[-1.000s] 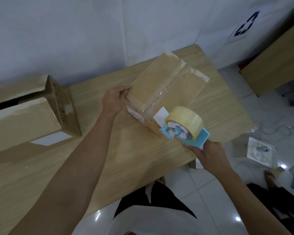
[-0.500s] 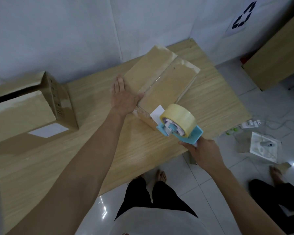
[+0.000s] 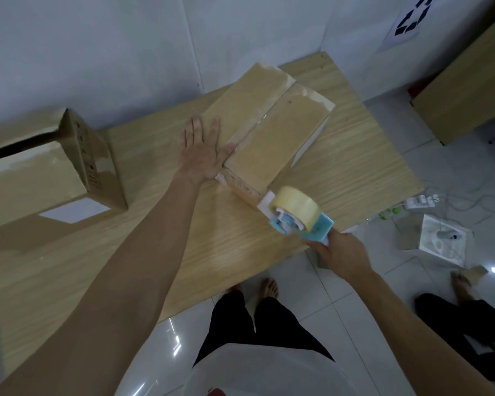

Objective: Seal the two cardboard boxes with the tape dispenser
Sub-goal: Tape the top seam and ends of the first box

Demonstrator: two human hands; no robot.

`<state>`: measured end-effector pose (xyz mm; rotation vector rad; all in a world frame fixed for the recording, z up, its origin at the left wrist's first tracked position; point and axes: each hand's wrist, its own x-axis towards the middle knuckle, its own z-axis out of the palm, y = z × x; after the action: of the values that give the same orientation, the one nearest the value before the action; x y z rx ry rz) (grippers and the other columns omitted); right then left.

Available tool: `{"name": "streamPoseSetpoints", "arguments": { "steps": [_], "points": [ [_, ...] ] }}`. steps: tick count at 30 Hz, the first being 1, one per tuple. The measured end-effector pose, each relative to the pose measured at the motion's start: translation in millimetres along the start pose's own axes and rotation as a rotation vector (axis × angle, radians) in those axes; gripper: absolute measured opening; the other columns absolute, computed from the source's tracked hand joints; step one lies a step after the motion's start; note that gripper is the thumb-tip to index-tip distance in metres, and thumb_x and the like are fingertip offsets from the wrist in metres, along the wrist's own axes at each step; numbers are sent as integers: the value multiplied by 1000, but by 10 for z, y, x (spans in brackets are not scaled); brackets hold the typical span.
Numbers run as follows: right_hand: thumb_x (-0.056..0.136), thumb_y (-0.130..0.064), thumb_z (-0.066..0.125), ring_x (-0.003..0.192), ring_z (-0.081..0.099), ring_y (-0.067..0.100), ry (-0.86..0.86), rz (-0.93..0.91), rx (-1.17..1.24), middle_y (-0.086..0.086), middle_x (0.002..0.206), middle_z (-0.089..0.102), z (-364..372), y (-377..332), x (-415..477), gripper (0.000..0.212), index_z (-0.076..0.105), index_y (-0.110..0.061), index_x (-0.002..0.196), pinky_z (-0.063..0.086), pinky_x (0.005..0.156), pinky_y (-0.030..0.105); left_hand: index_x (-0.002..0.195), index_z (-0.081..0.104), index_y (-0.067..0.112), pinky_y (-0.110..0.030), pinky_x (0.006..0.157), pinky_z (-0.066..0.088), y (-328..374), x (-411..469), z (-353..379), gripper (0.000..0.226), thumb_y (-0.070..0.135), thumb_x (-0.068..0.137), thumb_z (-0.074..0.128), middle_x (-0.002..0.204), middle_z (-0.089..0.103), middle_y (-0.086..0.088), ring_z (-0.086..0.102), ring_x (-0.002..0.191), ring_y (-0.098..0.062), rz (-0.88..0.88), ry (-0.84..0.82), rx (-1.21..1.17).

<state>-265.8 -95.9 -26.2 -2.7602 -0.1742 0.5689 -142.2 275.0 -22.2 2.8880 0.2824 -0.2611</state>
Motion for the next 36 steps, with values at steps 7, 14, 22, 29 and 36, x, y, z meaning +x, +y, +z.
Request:
{"name": "streamPoseSetpoints", "arguments": {
  "steps": [7,14,22,29,36],
  "points": [
    [77,-68,57,43,48,18,30,110,-60,1,54,56,281,845,-736,58,68,-11,82,24,44,19,162,-4,31,-49,126,-6,-13,42,59,82,76,95,11,167,-11,-23,-13,156,-34,0,13,18],
    [81,-42,77,44,40,17,169,12,86,2,50,46,117,278,-339,42,47,-15,71,27,47,22,163,-6,30,-49,126,-5,45,-8,-13,85,77,93,10,167,-11,-24,-12,156,-34,-19,-8,56],
    [82,-68,55,56,54,16,210,4,230,-8,60,54,-35,86,-22,57,63,-12,86,29,50,22,161,18,24,-50,116,22,172,-227,-102,89,79,92,28,157,28,-28,29,143,-42,-212,69,84],
    [90,-57,65,50,66,17,223,132,583,3,53,66,-287,-150,480,50,63,-10,73,45,56,25,155,30,27,-47,105,34,199,-621,-57,86,79,88,43,133,42,-24,40,124,-41,-373,176,-75],
    [78,-76,63,77,73,29,154,356,935,7,77,70,-234,-273,1362,62,70,-14,80,62,74,55,160,15,10,-52,123,17,67,-549,-11,89,68,97,40,169,-3,-17,4,155,-36,-217,107,-120]
  ]
}}
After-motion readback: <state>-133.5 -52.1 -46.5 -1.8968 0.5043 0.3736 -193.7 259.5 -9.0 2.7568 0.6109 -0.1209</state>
